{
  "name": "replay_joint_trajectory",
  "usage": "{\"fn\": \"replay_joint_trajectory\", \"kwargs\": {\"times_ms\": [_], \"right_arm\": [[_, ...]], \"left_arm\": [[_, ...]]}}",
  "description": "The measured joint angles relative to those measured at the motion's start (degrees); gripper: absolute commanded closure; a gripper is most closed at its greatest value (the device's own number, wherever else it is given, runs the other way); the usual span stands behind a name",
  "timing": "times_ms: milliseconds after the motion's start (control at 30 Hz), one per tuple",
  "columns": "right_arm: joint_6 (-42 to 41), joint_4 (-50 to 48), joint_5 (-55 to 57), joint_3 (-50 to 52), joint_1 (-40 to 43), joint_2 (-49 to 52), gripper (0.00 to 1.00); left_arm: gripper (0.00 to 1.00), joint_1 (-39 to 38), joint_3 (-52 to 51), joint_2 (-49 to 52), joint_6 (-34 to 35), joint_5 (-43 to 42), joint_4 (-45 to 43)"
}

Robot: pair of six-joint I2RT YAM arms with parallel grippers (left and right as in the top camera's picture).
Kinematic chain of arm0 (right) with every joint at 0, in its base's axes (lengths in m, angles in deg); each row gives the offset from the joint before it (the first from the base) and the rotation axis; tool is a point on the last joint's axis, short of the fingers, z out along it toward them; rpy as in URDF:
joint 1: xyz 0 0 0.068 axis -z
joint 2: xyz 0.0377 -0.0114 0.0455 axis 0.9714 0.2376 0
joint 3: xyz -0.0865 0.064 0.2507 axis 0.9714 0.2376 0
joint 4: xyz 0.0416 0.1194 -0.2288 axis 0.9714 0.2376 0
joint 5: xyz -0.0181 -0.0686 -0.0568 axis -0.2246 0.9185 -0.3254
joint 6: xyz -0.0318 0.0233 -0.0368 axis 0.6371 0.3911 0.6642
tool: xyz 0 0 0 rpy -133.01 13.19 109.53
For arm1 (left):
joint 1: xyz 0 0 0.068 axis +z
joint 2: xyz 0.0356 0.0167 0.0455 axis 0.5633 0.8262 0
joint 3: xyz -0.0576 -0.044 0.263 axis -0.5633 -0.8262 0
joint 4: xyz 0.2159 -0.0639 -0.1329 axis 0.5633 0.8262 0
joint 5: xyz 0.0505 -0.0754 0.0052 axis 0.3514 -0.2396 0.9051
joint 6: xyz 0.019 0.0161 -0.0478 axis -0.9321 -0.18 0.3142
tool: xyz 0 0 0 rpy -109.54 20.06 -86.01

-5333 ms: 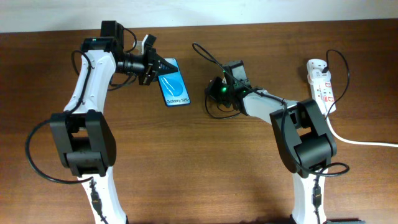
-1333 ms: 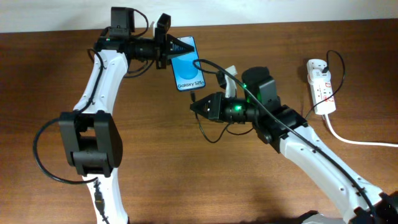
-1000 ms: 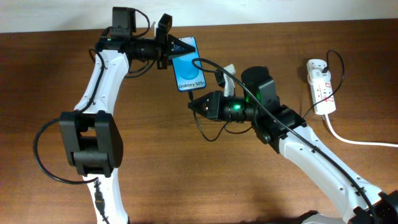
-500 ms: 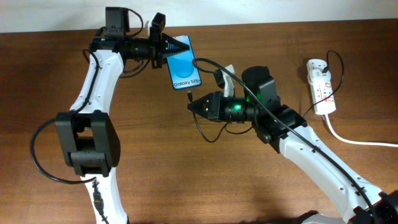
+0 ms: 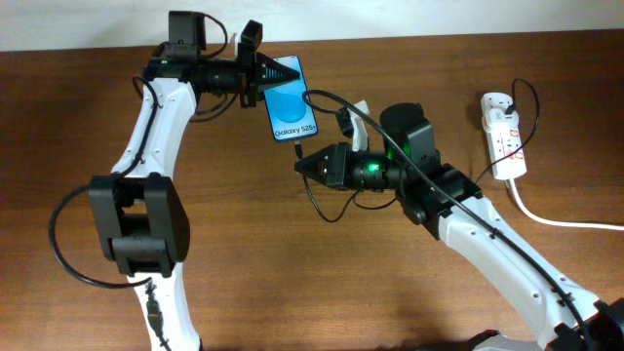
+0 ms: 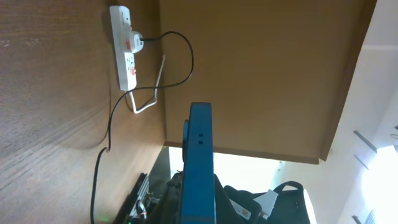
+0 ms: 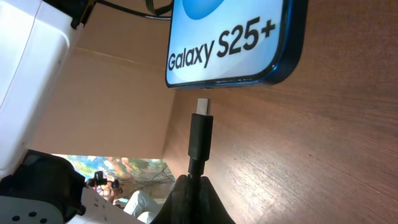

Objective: Plug charger to phone and switch on socket
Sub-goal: 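Push the USB-C plug up into the phone's port with the right gripper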

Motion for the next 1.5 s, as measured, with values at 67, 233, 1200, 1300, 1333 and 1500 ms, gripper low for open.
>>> {"fn": "replay_joint_trajectory", "kwargs": {"times_ms": [67,233,1200,1300,1333,1500], "right_arm": [[0.02,-0.11,0.20,0.00,0.00,0.00,0.96],[0.02,-0.11,0.44,0.00,0.37,0.00,0.96],[0.07,-0.11,0.44,0.00,0.46,0.02,0.96],[0.04,-0.11,0.44,0.00,0.46,0.11,0.96],[0.07,-0.11,0.44,0.00,0.46,0.11,0.96],[0.02,-0.09,0.44,0.00,0.46,0.11,0.96]], "left_arm": [[1.00,0.00,0.00,0.00,0.00,0.00,0.00],[1.00,0.00,0.00,0.00,0.00,0.00,0.00],[1.00,-0.28,0.00,0.00,-0.24,-0.02,0.00],[1.00,-0.28,0.00,0.00,-0.24,-0.02,0.00],[1.00,-0.28,0.00,0.00,-0.26,-0.02,0.00],[1.00,-0.28,0.00,0.00,-0.26,-0.02,0.00]]}}
